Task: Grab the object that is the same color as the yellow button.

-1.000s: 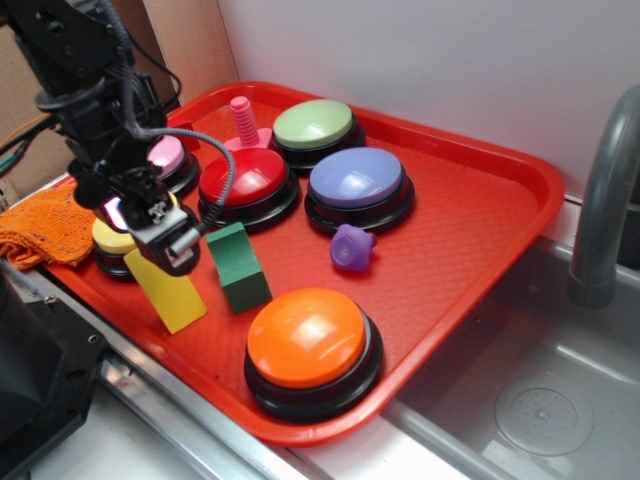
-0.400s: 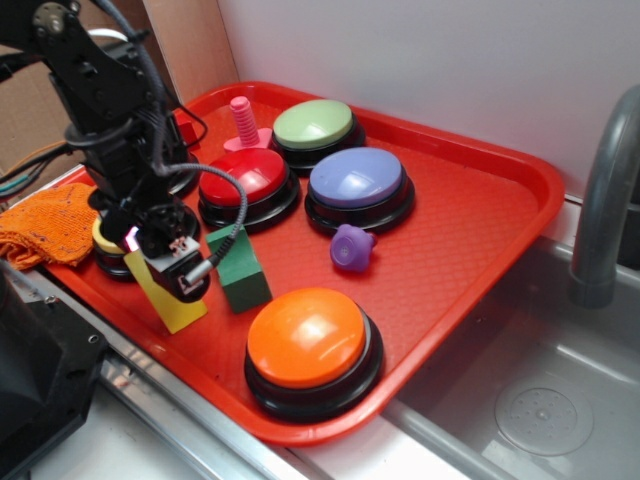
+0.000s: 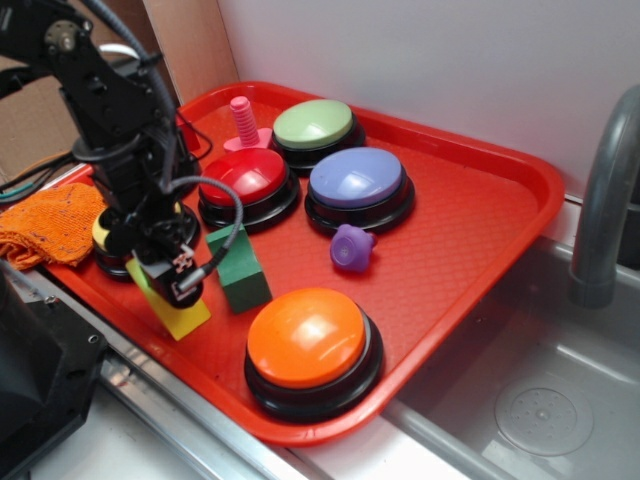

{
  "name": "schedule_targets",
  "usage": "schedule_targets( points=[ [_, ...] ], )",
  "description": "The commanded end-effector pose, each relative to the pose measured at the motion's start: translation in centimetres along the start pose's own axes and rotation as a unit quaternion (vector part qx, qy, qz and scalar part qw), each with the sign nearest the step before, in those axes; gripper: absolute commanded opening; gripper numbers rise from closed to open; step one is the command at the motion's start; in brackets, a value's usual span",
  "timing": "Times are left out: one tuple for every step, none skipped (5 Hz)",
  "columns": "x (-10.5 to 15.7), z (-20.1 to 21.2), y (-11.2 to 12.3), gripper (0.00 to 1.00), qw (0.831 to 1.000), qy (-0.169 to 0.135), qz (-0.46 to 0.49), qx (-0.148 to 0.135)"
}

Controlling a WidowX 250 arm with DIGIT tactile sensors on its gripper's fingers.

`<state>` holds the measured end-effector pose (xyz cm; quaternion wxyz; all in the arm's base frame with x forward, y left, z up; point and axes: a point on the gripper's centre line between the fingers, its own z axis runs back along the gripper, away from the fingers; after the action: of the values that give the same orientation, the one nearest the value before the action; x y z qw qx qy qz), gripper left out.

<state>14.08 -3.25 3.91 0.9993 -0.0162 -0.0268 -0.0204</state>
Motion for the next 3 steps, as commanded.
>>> schedule_targets(
  points=[
    [0.7, 3.6, -0.5, 0.00, 0.999, -0.013, 0.031, -0.018],
    [1.7, 6.2, -0.7, 0.00, 0.997, -0.013, 0.066, -0.044],
    [2.9, 9.6, -0.6, 0.00, 0.994, -0.035, 0.087, -0.064]
  ],
)
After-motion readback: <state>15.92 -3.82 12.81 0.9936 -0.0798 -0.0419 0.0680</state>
